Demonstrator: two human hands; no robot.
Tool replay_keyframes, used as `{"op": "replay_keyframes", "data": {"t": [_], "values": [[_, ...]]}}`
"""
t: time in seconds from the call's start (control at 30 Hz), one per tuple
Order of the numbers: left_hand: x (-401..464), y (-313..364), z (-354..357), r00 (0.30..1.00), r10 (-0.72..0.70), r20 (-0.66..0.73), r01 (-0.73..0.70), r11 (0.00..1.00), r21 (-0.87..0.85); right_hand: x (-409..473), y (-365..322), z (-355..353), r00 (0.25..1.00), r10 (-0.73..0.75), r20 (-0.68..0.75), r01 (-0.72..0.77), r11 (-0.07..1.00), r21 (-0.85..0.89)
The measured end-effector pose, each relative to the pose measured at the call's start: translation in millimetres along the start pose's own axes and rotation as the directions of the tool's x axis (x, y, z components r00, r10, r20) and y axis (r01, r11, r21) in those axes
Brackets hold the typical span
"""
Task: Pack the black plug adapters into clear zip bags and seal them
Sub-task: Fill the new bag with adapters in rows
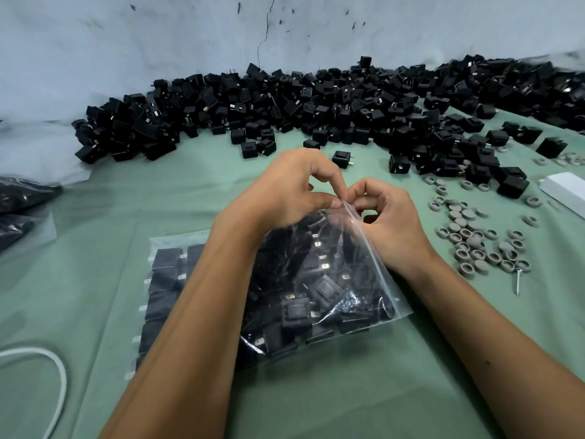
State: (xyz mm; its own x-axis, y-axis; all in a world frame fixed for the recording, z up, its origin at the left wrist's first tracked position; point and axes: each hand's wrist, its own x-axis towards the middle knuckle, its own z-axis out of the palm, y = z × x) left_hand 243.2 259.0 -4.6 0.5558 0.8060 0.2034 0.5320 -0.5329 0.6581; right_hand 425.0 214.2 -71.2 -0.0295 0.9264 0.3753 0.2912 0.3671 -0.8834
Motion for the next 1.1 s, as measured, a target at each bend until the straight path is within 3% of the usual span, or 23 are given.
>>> {"op": "replay_keyframes", "data": {"t": [0.5,0.67,0.87,1.0,1.1], "values": [[3,3,7,1.0,0.027,-0.004,-0.027,1.0,-0.012,-1,-8,4,0.995,0.096,0.019,-0.097,0.995,0.034],[4,4,8,0.999,0.038,0.021,-0.038,0.999,0.003,-2,-3,13,0.994,0.091,-0.056,-0.091,0.996,-0.01],[3,-2,9,0.999,0.034,0.017,-0.033,0.997,-0.073,1,1,1,0.988,0.117,0.105,-0.125,0.989,0.079],[3,-9,3,0.999,0.042,0.031,-0.039,0.995,-0.094,3,4,-2,0.985,0.154,0.072,-0.161,0.982,0.096],[0,-22,-7,0.999,-0.036,0.04,0.039,0.998,-0.058,2,2,-1,0.977,0.139,0.159,-0.159,0.979,0.124]]}}
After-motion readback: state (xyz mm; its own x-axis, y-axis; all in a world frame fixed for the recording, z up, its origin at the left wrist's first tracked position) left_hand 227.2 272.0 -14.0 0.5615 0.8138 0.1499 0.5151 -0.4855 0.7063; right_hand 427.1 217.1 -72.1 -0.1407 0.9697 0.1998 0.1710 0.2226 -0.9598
